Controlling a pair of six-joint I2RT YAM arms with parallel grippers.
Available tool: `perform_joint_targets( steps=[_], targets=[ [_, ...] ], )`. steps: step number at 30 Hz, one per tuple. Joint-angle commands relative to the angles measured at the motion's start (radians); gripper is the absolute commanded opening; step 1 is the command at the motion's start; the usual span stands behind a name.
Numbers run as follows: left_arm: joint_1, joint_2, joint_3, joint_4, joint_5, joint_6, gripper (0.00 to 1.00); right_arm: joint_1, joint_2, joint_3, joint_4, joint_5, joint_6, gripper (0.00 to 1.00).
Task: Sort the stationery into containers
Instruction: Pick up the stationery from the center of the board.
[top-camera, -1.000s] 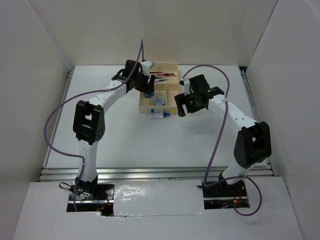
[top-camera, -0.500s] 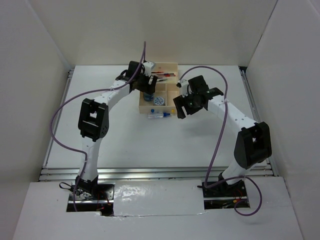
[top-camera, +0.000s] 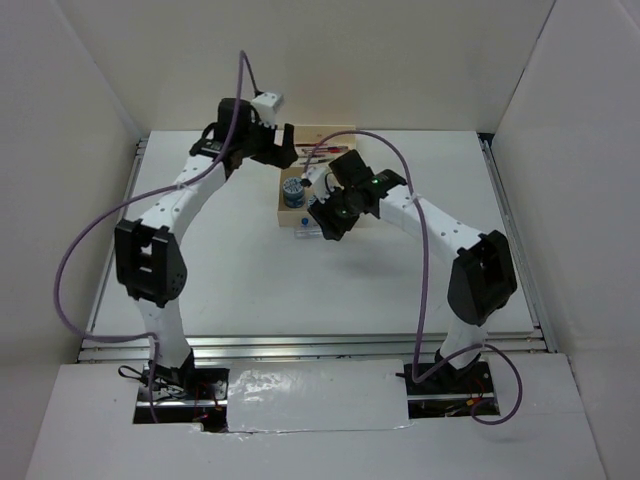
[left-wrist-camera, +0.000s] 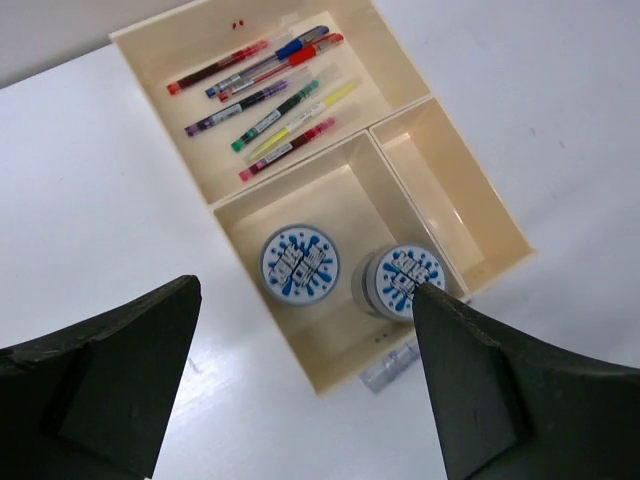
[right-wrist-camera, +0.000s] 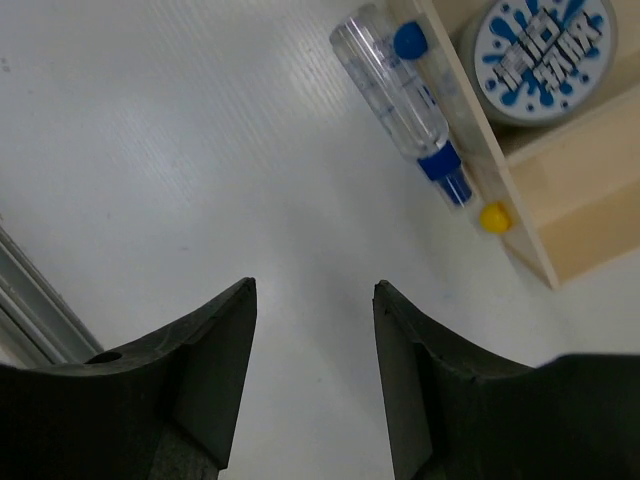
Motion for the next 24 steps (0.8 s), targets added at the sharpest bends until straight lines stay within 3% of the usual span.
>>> perform_joint_targets(
  steps=[1, 6, 16, 24],
  targets=[
    [0.056, -0.161, -0.112, 0.035, 0.089, -0.063, 0.99, 0.036, 0.069, 0.095, -0.031, 0.01, -0.073, 0.57],
    [0.136, -0.273, -0.233, 0.052, 0.169, -0.113, 0.99, 0.088, 0.164, 0.127, 0.025, 0.068, -0.09, 0.57],
    [0.193, -0.389, -0.359, 0.078, 0.233, -0.116, 0.99, 0.113, 0.292, 0.153, 0.11, 0.181, -0.148, 0.61],
    [0.207, -0.408, -0.399, 0.103, 0.235, -0.127, 0.99, 0.126, 0.326, 0.144, 0.173, 0.227, -0.205, 0.77]
  ],
)
